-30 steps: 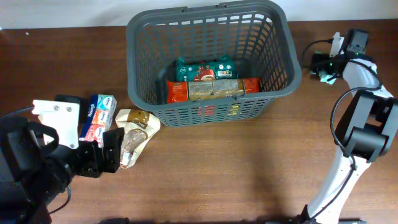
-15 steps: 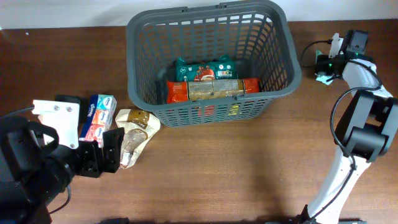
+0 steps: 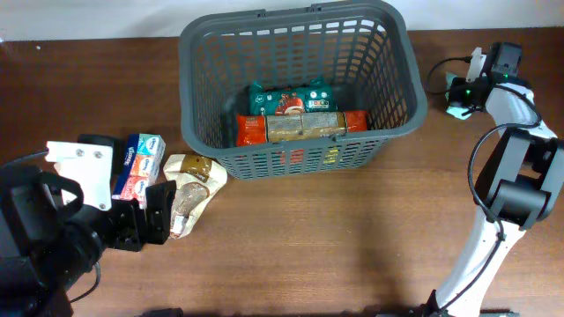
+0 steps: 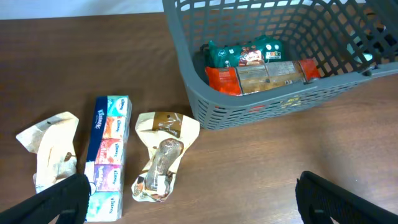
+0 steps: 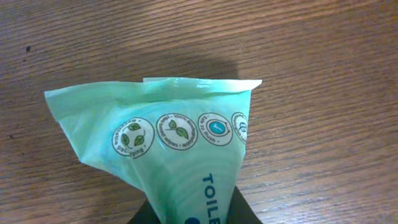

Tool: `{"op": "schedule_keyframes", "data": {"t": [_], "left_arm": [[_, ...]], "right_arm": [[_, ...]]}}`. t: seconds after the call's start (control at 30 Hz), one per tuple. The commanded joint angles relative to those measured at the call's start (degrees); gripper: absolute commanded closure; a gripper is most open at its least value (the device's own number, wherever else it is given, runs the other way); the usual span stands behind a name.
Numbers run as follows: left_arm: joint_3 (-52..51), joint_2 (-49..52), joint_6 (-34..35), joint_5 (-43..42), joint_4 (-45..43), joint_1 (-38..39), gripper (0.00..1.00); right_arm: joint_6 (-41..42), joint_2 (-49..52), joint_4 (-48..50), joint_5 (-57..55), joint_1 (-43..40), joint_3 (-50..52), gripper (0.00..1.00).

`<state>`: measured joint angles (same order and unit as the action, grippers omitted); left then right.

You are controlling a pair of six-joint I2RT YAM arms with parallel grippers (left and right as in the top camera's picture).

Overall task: Pack container
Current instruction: 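Lift the green pack and carry it over the basket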

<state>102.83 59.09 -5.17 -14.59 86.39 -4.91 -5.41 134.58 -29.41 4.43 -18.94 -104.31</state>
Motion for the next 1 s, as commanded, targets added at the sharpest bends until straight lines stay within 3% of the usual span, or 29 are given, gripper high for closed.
{"op": "schedule_keyframes", "data": {"t": [0.0, 0.17, 0.6, 0.73, 0.97], "left_arm": [[0.44, -0.33, -0.72, -0.66, 0.04, -0.28, 0.01], [0.44, -0.33, -0.72, -0.66, 0.04, -0.31, 0.01], [0.44, -0.33, -0.72, -0.68, 0.04, -0.28, 0.01], [0.44, -0.33, -0.72, -0.68, 0.04, -0.28, 0.01], [0.44, -0.33, -0.72, -0.66, 0.04, -0.28, 0.01]], "right_arm": [[2.32, -0.68, -2.21, 0.11, 0.0, -0.79, 0.88], [2.95, -6.93, -8.02, 0.33, 0.28, -6.86, 0.89], [2.91, -23.61, -30.84, 9.25, 7.74, -35.26, 0.89], [2.14, -27.52, -34.82, 10.64, 14.12, -37.94, 0.89], [-8.46, -28.35, -43.3, 10.58, 27.69, -36.35, 0.89]]}}
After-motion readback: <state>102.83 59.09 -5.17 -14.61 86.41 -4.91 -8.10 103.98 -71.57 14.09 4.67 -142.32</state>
